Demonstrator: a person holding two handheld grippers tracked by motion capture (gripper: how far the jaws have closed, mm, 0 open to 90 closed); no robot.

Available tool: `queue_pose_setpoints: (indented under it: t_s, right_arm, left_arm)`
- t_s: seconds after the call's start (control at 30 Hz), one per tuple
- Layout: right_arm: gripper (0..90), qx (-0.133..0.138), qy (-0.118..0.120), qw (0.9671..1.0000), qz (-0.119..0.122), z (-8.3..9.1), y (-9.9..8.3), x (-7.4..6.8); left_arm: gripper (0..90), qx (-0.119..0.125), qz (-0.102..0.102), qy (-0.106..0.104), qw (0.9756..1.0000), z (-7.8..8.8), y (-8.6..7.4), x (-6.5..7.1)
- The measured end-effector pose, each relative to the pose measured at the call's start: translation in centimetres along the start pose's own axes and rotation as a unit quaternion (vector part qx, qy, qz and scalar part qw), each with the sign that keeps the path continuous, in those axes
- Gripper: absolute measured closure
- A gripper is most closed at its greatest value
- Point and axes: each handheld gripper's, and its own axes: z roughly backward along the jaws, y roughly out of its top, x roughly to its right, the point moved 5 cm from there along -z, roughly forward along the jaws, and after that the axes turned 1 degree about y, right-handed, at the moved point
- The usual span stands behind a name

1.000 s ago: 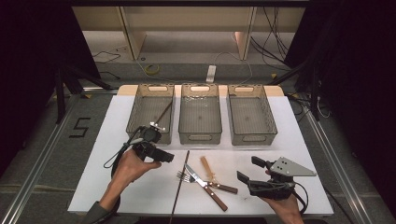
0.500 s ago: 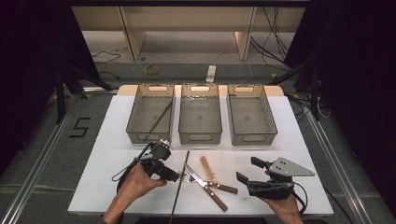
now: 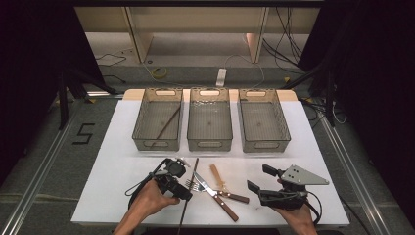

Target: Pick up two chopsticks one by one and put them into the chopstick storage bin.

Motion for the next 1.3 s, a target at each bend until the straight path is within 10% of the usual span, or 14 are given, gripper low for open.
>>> queue_pose_setpoints:
  t_s: [1.3]
  right_arm:
    - [24.8, -0.007, 0.004, 1.0, 0.003, -0.2, -0.1, -0.2]
  left_arm:
    - [63.1, -0.022, -0.034, 0.024, 0.9989, -1.0, -0.4, 0.0]
